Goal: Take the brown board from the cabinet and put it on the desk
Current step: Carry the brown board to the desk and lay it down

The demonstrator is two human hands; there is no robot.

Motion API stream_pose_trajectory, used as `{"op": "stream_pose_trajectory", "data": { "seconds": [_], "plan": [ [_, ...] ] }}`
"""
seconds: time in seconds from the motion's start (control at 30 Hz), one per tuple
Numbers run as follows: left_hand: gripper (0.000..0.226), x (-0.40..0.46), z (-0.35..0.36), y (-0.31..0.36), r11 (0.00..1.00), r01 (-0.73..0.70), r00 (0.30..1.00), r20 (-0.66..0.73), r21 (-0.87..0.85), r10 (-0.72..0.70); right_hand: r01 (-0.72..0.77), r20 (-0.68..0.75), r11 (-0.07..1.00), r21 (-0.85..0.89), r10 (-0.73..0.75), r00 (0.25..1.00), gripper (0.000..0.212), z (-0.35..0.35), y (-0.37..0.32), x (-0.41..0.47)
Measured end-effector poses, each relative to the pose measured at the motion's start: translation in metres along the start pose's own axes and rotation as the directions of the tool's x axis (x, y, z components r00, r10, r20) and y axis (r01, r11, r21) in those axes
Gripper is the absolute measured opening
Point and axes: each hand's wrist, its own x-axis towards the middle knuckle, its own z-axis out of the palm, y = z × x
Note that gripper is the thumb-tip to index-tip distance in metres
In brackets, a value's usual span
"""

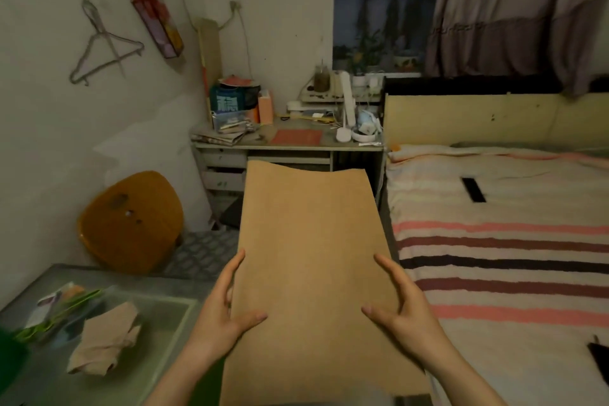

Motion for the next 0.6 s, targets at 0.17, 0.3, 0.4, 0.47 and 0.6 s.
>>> {"op": "stream_pose_trajectory", "data": {
  "seconds": [0.17, 0.3, 0.4, 0.47, 0.6],
  "plan": [
    [0.098, 0.136, -0.006, -0.003, 0.999, -0.003, 0.992, 0.127, -0.038, 0.008, -0.044, -0.098, 0.997, -0.066, 0.037, 0.994, 0.078, 0.001, -0.005, 0.104],
    [0.099, 0.237, 0.001, -0.008, 0.999, 0.030, 0.986, 0.166, 0.012, -0.032, -0.074, -0.158, 0.994, -0.082, 0.061, 0.986, 0.078, -0.013, 0.004, 0.187],
    [0.103, 0.315, 0.011, -0.010, 0.997, -0.001, 0.992, 0.129, 0.077, -0.009, -0.086, -0.147, 0.995, -0.059, 0.076, 0.986, 0.075, -0.025, 0.018, 0.263],
    [0.107, 0.365, 0.019, -0.013, 0.991, -0.023, 0.996, 0.090, 0.129, 0.011, -0.087, -0.122, 0.996, -0.021, 0.084, 0.989, 0.075, -0.033, 0.029, 0.319],
    [0.101, 0.458, 0.021, -0.018, 0.980, -0.063, 0.997, 0.051, 0.186, 0.054, -0.094, -0.038, 0.996, 0.004, 0.094, 0.995, 0.074, -0.050, 0.043, 0.430]
  ]
}}
